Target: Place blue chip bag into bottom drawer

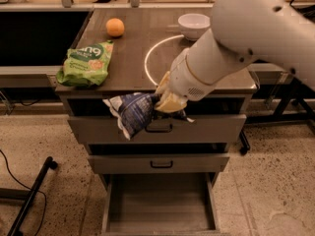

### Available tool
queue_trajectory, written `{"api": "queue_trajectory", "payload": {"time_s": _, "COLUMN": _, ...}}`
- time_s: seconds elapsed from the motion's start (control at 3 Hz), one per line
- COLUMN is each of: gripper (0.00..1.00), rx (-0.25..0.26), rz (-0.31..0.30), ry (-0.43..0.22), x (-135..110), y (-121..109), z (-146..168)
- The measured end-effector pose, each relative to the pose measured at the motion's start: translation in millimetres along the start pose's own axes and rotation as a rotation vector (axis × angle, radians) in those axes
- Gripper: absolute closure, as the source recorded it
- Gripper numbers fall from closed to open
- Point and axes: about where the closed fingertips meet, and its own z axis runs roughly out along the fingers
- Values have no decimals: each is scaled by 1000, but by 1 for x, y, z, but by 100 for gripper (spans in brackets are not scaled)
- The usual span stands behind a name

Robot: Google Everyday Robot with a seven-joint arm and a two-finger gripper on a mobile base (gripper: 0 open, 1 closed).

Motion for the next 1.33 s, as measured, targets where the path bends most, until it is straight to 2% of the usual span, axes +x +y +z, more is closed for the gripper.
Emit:
{"api": "queue_trajectory", "payload": {"time_s": 0.33, "gripper": 100, "rx": -16, "rz": 5, "ry": -40, "x": 23, "y": 37, "z": 24}}
{"api": "queue_trajectory", "payload": {"time_s": 0.67, "gripper": 100, "rx": -28, "rz": 44, "ry": -92, "x": 48, "y": 69, "z": 54}}
{"api": "queue_trajectory", "payload": {"time_s": 1.0, "gripper": 100, "rx": -62, "rz": 121, "ry": -129, "x": 80, "y": 99, "z": 96}}
{"api": "queue_trajectory", "payload": {"time_s": 1.33, "gripper": 100, "rx": -62, "rz": 121, "ry": -129, "x": 80, "y": 99, "z": 96}}
